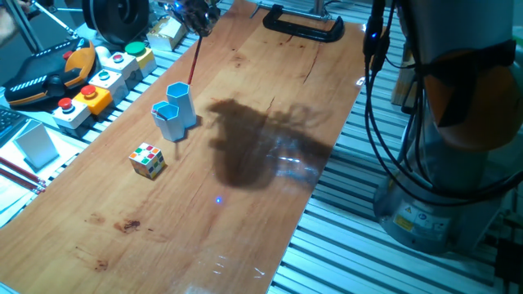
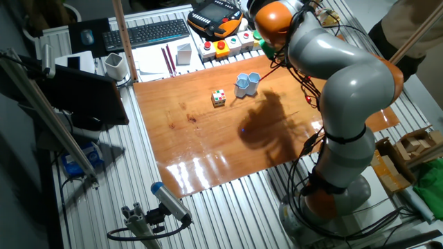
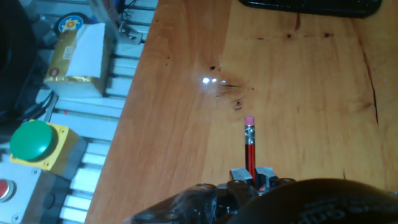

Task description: Put the pen into the pen holder

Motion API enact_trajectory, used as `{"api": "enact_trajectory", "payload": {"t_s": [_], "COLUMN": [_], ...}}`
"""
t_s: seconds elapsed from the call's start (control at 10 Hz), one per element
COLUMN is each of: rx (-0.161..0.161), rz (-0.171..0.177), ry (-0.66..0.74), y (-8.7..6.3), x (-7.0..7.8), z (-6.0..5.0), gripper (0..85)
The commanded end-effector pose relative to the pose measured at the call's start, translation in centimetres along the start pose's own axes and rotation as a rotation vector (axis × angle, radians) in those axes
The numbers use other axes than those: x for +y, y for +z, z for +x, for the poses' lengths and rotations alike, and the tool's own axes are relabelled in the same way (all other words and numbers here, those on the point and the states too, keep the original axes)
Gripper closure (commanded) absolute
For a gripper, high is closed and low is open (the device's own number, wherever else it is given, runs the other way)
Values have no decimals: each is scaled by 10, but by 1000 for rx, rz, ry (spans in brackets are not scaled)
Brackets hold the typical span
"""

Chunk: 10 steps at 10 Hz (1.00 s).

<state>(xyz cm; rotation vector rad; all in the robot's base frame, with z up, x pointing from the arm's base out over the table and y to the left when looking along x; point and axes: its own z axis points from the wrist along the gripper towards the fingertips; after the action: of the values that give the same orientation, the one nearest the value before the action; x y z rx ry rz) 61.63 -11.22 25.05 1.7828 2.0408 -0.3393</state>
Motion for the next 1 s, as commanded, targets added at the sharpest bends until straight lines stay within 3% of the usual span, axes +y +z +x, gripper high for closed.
{"api": "enact_trajectory", "payload": {"t_s": [0.0,0.3,0.6,0.9], "rx": [-21,-35,-91,-93], "rz": [3,14,2,-14], "ry": [-4,60,49,39], "y": [1,5,4,4], "x": [2,10,10,10], "z": [-5,-25,-25,-21], "gripper": [843,843,843,843]}}
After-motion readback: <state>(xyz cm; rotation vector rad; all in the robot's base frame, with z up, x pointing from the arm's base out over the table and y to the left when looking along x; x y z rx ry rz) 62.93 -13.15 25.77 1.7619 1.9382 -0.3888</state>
